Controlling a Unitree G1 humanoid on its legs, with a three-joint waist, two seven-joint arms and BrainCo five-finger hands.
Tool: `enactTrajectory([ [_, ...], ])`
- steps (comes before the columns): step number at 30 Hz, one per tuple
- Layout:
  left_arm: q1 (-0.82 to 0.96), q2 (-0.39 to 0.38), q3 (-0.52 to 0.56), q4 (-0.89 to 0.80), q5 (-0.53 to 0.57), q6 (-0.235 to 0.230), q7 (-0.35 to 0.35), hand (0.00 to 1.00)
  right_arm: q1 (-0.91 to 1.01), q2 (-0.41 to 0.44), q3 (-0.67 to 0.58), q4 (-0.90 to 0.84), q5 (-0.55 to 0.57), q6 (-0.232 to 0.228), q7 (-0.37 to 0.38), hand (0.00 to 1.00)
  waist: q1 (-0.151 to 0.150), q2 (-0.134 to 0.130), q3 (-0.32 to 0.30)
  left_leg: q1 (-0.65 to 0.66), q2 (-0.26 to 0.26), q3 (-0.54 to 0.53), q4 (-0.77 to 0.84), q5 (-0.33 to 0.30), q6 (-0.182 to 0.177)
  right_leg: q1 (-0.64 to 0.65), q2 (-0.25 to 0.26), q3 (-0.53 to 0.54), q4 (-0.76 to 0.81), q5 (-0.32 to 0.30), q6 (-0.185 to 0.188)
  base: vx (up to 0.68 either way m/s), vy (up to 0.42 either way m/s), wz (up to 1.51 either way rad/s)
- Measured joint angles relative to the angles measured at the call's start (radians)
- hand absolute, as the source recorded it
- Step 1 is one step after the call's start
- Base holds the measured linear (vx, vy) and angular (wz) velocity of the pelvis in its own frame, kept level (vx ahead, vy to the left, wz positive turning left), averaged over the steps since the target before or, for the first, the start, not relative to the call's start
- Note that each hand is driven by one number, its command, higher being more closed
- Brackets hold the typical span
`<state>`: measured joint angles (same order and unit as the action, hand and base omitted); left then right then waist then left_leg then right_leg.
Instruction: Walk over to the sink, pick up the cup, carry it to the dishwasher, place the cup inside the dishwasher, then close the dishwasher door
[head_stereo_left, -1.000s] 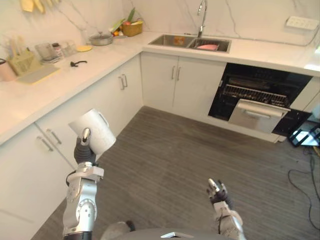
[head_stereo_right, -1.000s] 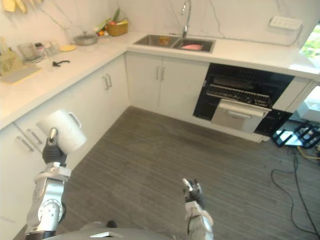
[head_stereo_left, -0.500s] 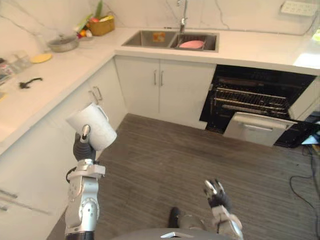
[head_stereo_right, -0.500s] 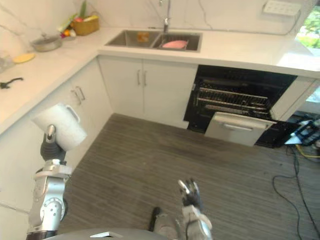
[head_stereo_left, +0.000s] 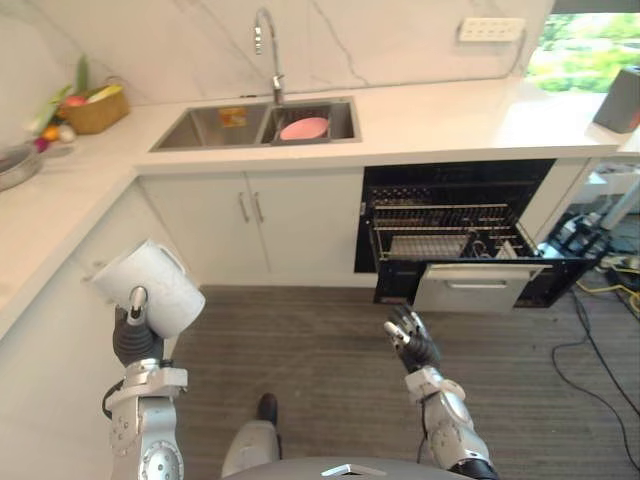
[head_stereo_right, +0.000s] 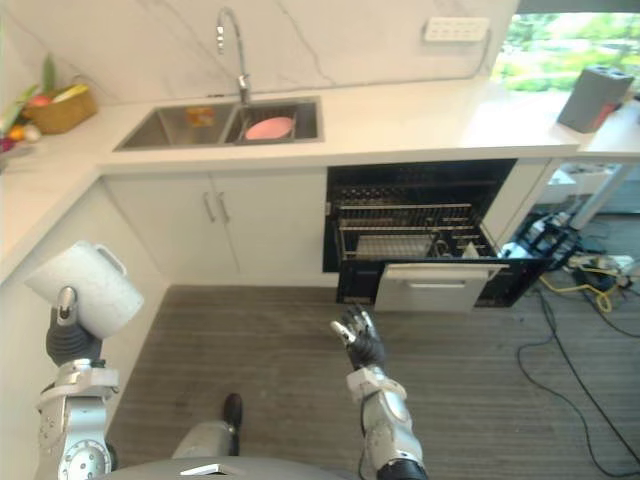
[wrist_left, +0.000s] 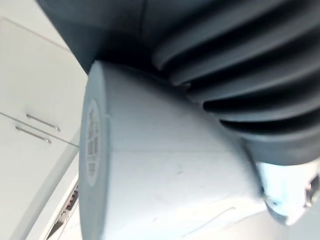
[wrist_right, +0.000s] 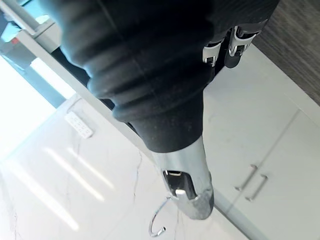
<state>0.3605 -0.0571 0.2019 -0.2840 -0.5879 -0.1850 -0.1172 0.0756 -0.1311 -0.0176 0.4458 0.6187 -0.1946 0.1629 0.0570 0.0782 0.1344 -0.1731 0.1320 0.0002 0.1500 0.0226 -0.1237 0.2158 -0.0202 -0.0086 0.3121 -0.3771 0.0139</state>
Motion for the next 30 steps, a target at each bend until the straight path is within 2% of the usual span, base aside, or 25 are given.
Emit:
enactTrajectory([
  [1,-0.015,0.005,0.000,0.008,0.000,-0.008,-0.001,1.00,0.001,0.001,0.001,-0.001,-0.009,-0.005,-0.007,0.00,-0.004,-0.017,-0.002,-0.003,-0.022,0.014,0.035,0.041,0.021,0.000,-0.036,-0.003,0.027,-0.034,0.017,0.52,0.441,-0.60],
  [2,-0.046,0.018,-0.010,0.037,0.004,-0.025,0.002,1.00,0.018,0.006,-0.013,-0.004,-0.028,-0.005,-0.027,0.00,-0.005,-0.060,-0.024,0.000,-0.083,0.052,0.098,0.042,0.047,0.017,-0.118,-0.022,0.083,-0.076,0.063,0.59,0.387,-0.37],
  [3,-0.100,0.038,-0.014,0.073,0.005,-0.041,0.004,1.00,0.047,0.027,-0.031,-0.048,-0.035,-0.001,-0.042,0.00,-0.019,-0.114,-0.025,-0.001,-0.142,0.077,0.161,-0.017,0.099,-0.032,-0.207,-0.078,0.270,-0.067,0.071,0.60,0.340,-0.26],
  [4,-0.129,0.045,-0.023,0.087,0.006,-0.041,0.005,1.00,0.064,0.037,-0.044,-0.082,-0.037,-0.001,-0.042,0.00,-0.024,-0.128,-0.019,0.006,-0.158,0.092,0.187,-0.036,0.115,-0.063,-0.252,-0.101,0.359,-0.039,0.074,0.59,0.272,-0.13],
  [5,-0.156,0.053,-0.037,0.091,0.010,-0.042,0.008,1.00,0.075,0.048,-0.051,-0.119,-0.038,-0.001,-0.042,0.00,-0.030,-0.141,-0.010,0.033,-0.169,0.117,0.208,-0.067,0.131,-0.100,-0.297,-0.122,0.464,0.018,0.075,0.52,0.245,-0.54],
  [6,-0.176,0.059,-0.068,0.089,0.051,-0.043,0.028,1.00,0.081,0.062,-0.051,-0.171,-0.054,-0.001,-0.036,0.00,-0.041,-0.139,-0.003,0.112,-0.172,0.153,0.188,-0.106,0.155,-0.132,-0.339,-0.159,0.582,0.091,0.051,0.49,0.236,-0.60],
  [7,-0.179,0.060,-0.075,0.089,0.056,-0.044,0.031,1.00,0.083,0.065,-0.051,-0.183,-0.059,-0.001,-0.035,0.00,-0.046,-0.136,-0.001,0.129,-0.170,0.155,0.176,-0.111,0.158,-0.137,-0.340,-0.166,0.600,0.088,0.048,0.42,0.178,-0.71],
  [8,-0.195,0.073,-0.102,0.087,0.083,-0.062,0.048,1.00,0.095,0.076,-0.052,-0.239,-0.068,-0.005,-0.028,0.00,-0.061,-0.115,0.008,0.194,-0.149,0.170,0.133,-0.123,0.158,-0.165,-0.311,-0.175,0.637,0.068,0.035,0.34,0.143,-0.57],
  [9,-0.209,0.077,-0.122,0.079,0.105,-0.088,0.069,1.00,0.111,0.090,-0.052,-0.302,-0.067,-0.008,-0.007,0.00,-0.072,-0.095,0.015,0.243,-0.118,0.194,0.093,-0.130,0.151,-0.205,-0.256,-0.188,0.618,0.046,0.039,0.30,0.113,-0.68],
  [10,-0.216,0.078,-0.126,0.073,0.117,-0.102,0.077,1.00,0.119,0.095,-0.052,-0.330,-0.066,-0.009,0.006,0.00,-0.075,-0.089,0.016,0.259,-0.103,0.207,0.075,-0.134,0.149,-0.229,-0.227,-0.197,0.586,0.036,0.042,0.24,0.059,-0.78],
  [11,-0.231,0.083,-0.127,0.054,0.136,-0.132,0.100,1.00,0.127,0.105,-0.055,-0.378,-0.062,-0.010,0.029,0.00,-0.080,-0.076,0.017,0.276,-0.079,0.239,0.046,-0.147,0.146,-0.284,-0.176,-0.225,0.483,0.028,0.047,0.18,0.019,-0.92],
  [12,-0.254,0.097,-0.123,0.041,0.162,-0.162,0.132,1.00,0.125,0.110,-0.066,-0.414,-0.055,-0.011,0.058,0.00,-0.079,-0.086,0.012,0.282,-0.065,0.275,0.026,-0.159,0.137,-0.341,-0.140,-0.263,0.350,0.037,0.036,0.22,-0.008,-0.96],
  [13,-0.264,0.105,-0.120,0.036,0.168,-0.173,0.150,1.00,0.125,0.110,-0.070,-0.431,-0.054,-0.011,0.073,0.00,-0.078,-0.094,0.007,0.283,-0.063,0.290,0.018,-0.164,0.132,-0.370,-0.129,-0.283,0.283,0.053,0.027,0.22,-0.036,-0.95],
  [14,-0.280,0.117,-0.108,0.032,0.192,-0.184,0.182,1.00,0.119,0.109,-0.078,-0.458,-0.053,-0.014,0.099,0.00,-0.078,-0.104,0.007,0.298,-0.064,0.318,0.004,-0.176,0.120,-0.410,-0.114,-0.319,0.156,0.119,0.007,0.24,-0.045,-0.63],
  [15,-0.278,0.115,-0.101,0.031,0.201,-0.185,0.204,1.00,0.121,0.105,-0.087,-0.473,-0.044,-0.017,0.119,0.00,-0.093,-0.103,0.008,0.320,-0.068,0.322,0.008,-0.199,0.104,-0.406,-0.112,-0.351,0.089,0.252,-0.050,0.32,-0.055,-0.46],
  [16,-0.276,0.108,-0.103,0.031,0.202,-0.185,0.208,1.00,0.118,0.101,-0.088,-0.473,-0.035,-0.017,0.122,0.00,-0.098,-0.103,0.005,0.332,-0.065,0.315,0.017,-0.213,0.094,-0.388,-0.104,-0.363,0.085,0.266,-0.084,0.37,-0.044,-0.31],
  [17,-0.269,0.092,-0.110,0.023,0.206,-0.186,0.219,1.00,0.112,0.083,-0.087,-0.479,-0.035,-0.014,0.127,0.00,-0.092,-0.069,0.006,0.334,-0.048,0.281,0.041,-0.226,0.088,-0.378,-0.086,-0.359,0.092,0.252,-0.091,0.44,-0.076,-0.33],
  [19,-0.275,0.081,-0.123,0.021,0.228,-0.191,0.224,1.00,0.105,0.080,-0.084,-0.516,-0.035,-0.005,0.139,0.00,-0.095,-0.044,0.009,0.332,-0.042,0.243,0.041,-0.227,0.082,-0.391,-0.085,-0.362,0.126,0.217,-0.093,0.31,-0.073,-0.15],
  [21,-0.285,0.076,-0.156,0.023,0.241,-0.191,0.230,1.00,0.097,0.086,-0.084,-0.527,-0.033,0.005,0.138,0.00,-0.104,-0.041,0.007,0.317,-0.033,0.245,0.099,-0.227,0.080,-0.366,-0.086,-0.376,0.115,0.185,-0.086,0.21,-0.060,0.23],
  [23,-0.288,0.075,-0.205,0.025,0.271,-0.192,0.252,1.00,0.101,0.084,-0.081,-0.554,-0.025,0.018,0.144,0.00,-0.109,-0.040,0.011,0.220,0.018,0.247,0.405,-0.223,0.075,-0.277,-0.076,-0.395,0.067,0.165,-0.076,0.17,-0.065,0.28],
  [24,-0.288,0.074,-0.211,0.025,0.281,-0.193,0.257,1.00,0.099,0.083,-0.082,-0.559,-0.027,0.018,0.151,0.00,-0.108,-0.033,0.013,0.182,0.045,0.247,0.515,-0.208,0.067,-0.251,-0.064,-0.393,0.054,0.159,-0.076,0.17,-0.029,0.00],
  [25,-0.283,0.074,-0.221,0.027,0.287,-0.192,0.263,1.00,0.101,0.080,-0.083,-0.569,-0.031,0.022,0.164,0.00,-0.101,-0.018,0.017,0.104,0.106,0.244,0.714,-0.197,0.066,-0.201,-0.033,-0.387,0.022,0.153,-0.077,0.25,0.017,-0.27],
  [26,-0.271,0.075,-0.221,0.031,0.287,-0.192,0.265,1.00,0.102,0.080,-0.087,-0.569,-0.032,0.023,0.166,0.00,-0.091,-0.007,0.011,0.066,0.133,0.251,0.799,-0.219,0.070,-0.159,-0.023,-0.377,-0.010,0.150,-0.081,0.26,0.030,-0.34],
  [28,-0.248,0.075,-0.219,0.034,0.287,-0.196,0.264,1.00,0.102,0.080,-0.092,-0.569,-0.024,0.023,0.177,0.00,-0.084,-0.009,0.007,0.050,0.131,0.272,0.716,-0.247,0.074,-0.110,-0.026,-0.342,-0.062,0.162,-0.066,0.24,0.053,-0.57],
  [30,-0.232,0.071,-0.222,0.042,0.298,-0.207,0.268,1.00,0.102,0.080,-0.089,-0.569,-0.017,0.025,0.206,0.00,-0.068,-0.014,0.005,0.052,0.091,0.247,0.434,-0.240,0.063,-0.092,-0.052,-0.276,-0.097,0.179,-0.045,0.26,0.130,-0.81],
])
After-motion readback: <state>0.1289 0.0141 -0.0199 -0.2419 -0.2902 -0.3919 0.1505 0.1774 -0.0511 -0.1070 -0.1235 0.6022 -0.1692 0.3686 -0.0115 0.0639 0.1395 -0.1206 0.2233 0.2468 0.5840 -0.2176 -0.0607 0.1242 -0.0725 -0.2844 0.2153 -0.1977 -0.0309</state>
